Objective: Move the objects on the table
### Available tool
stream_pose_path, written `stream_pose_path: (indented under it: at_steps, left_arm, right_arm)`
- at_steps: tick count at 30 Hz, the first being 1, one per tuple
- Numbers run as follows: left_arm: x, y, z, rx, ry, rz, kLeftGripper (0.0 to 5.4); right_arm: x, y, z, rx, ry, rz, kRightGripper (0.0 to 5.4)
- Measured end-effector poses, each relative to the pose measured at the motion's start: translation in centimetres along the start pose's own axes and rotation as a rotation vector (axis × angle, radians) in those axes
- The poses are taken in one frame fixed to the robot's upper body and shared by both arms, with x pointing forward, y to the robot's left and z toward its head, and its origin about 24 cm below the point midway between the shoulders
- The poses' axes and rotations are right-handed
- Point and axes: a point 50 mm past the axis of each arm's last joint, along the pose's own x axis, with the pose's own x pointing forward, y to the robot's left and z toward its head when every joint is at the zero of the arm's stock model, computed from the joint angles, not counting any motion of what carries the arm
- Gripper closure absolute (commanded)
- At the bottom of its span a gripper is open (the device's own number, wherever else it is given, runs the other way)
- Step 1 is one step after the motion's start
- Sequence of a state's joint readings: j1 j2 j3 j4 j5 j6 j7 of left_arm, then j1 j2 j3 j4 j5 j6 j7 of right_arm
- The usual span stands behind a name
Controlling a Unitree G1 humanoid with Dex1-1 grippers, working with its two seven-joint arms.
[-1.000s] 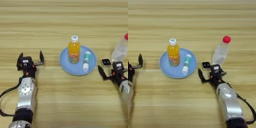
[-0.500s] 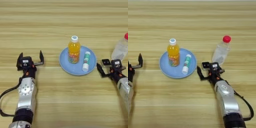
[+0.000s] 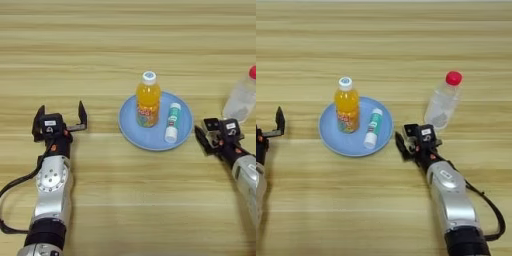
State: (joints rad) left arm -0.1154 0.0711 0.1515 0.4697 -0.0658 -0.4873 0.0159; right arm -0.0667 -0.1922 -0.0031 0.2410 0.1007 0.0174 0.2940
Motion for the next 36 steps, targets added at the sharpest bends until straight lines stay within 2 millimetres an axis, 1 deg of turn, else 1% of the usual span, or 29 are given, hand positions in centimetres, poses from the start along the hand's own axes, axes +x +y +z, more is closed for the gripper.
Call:
stream_pose_path:
  at_steps: [2, 5, 8, 15, 21, 29, 36]
  left_arm:
    - [0.0, 0.0, 0.0, 0.0, 0.0, 0.0, 0.0]
    - [0.0, 0.0, 0.0, 0.0, 0.0, 0.0, 0.0]
    - [0.0, 0.0, 0.0, 0.0, 0.0, 0.0, 0.0]
    - [0.0, 0.0, 0.1, 0.0, -0.003, 0.0, 0.0]
    - [0.0, 0.0, 0.1, 0.0, -0.005, 0.001, 0.0]
    - [0.0, 0.0, 0.1, 0.001, -0.004, 0.001, 0.0]
    - [0.0, 0.0, 0.1, 0.001, -0.004, 0.001, 0.0]
  right_arm:
    - [-0.1, 0.1, 0.0, -0.002, 0.002, 0.003, 2.16]
    - [-0.2, 0.1, 0.0, -0.003, 0.007, 0.005, 2.59]
    - [-0.5, 0.2, 0.0, -0.005, 0.008, 0.007, 2.9]
    - [-0.9, 0.1, 0.0, -0.015, 0.017, 0.011, 2.92]
    - [-1.7, 0.0, 0.1, -0.021, 0.026, 0.058, 2.92]
    - [-3.6, 1.8, 0.0, -0.024, 0.027, 0.245, 2.92]
    - [-4.9, 4.4, -0.3, -0.079, 0.014, 0.433, 2.92]
